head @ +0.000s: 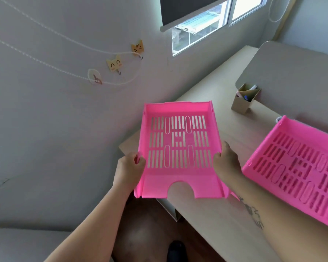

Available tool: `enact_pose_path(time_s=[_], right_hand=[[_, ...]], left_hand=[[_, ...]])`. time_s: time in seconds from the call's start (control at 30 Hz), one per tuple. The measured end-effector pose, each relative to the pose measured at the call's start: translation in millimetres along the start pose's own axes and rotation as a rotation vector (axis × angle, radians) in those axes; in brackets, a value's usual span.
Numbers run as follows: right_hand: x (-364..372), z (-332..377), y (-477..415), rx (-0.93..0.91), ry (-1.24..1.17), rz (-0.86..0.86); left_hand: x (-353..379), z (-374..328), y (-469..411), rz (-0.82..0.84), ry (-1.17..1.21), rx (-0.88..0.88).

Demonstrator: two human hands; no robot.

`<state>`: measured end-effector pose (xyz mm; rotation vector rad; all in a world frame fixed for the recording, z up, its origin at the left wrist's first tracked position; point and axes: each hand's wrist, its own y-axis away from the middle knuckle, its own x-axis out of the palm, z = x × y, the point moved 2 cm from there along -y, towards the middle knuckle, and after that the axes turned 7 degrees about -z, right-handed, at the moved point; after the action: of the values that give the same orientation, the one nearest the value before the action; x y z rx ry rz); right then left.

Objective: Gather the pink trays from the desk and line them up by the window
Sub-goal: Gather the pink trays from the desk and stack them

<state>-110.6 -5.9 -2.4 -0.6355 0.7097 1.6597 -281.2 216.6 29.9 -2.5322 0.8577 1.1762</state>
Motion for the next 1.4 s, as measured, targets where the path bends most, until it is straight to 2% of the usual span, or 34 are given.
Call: enact_pose_path(time_s=[0.23,0.4,0.63,0.83,1.1,1.27,1.4], right_hand=[[-108.5,-57.0,12.6,0.049,-0.028,-0.298],[-184.5,-120.3,35.4,0.216,0.018,-0.452],[-218.7,-184.1,62.1,0.376,-0.021,-0.558],[-210.1,-205.7,65.2,0.458,-0.075,-0.542],[-211.8,-215.6,48.3,0.479,-0.110,-0.506],[-207.7,-215.5,39.3,0.485,-0.106,-0.489],[-203.0,-214.2,42.1,0.493,-0.100,-0.475]], left_hand=[[53.2,-105.5,1.3,0.169,0.068,0.293],[116.0,-183.5,36.7,0.310,0.011,0.492],[176.1,-240.7,65.6,0.474,-0.047,0.710],[204.2,-243.1,69.2,0.551,-0.089,0.729],[214.8,-248.5,62.2,0.522,-0.057,0.722],[222.8,-242.2,61.7,0.493,-0.009,0.648],[221.8,-241.7,58.3,0.511,-0.030,0.670]])
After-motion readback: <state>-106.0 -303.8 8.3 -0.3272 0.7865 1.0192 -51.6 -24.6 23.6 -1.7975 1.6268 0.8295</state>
